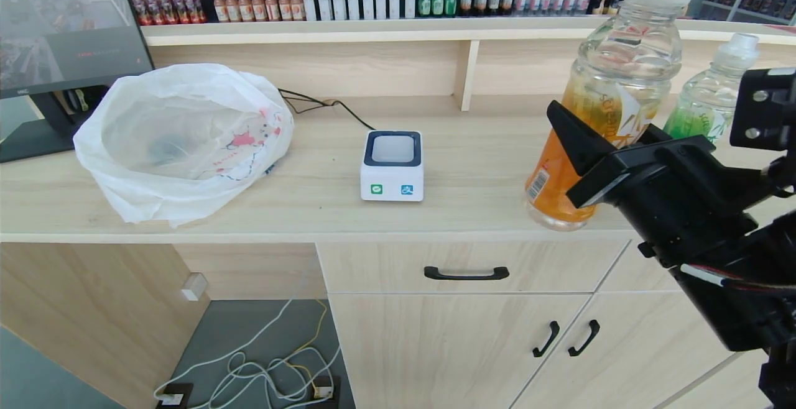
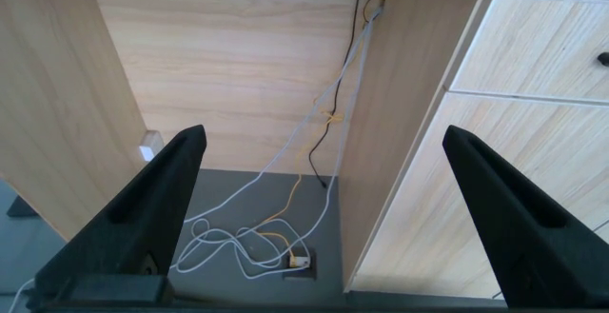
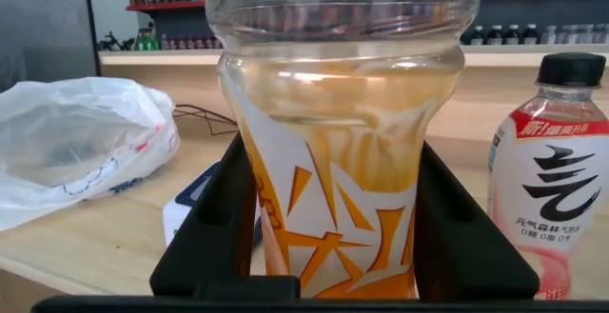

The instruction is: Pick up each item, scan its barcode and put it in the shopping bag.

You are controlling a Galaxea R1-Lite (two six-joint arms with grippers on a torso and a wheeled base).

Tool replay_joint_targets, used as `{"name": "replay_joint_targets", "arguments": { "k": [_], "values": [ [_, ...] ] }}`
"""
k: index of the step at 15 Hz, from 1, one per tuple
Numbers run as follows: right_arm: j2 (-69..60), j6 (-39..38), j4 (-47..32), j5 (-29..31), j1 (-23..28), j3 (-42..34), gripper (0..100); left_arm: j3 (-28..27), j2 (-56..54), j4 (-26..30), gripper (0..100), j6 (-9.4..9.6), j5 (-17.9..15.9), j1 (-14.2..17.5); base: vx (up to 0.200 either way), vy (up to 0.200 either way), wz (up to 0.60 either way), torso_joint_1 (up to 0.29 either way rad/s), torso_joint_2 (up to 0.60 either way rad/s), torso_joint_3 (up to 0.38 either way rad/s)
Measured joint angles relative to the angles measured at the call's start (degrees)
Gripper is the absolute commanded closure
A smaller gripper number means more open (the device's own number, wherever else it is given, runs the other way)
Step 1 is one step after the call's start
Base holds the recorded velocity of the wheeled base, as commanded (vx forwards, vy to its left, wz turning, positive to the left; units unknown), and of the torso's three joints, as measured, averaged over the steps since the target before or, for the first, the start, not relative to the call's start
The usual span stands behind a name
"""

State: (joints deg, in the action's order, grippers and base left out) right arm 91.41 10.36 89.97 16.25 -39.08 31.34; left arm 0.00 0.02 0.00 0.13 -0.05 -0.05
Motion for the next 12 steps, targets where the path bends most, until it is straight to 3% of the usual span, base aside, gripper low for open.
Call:
{"name": "replay_joint_targets", "arguments": {
  "k": [12],
  "values": [
    [0.02, -0.16, -0.09, -0.02, 3.5, 0.1, 100, 0.0, 0.0, 0.0, 0, -0.46, 0.05, 0.05, 0.0, 0.2, 0.0, 0.004, 0.0, 0.0]
  ]
}}
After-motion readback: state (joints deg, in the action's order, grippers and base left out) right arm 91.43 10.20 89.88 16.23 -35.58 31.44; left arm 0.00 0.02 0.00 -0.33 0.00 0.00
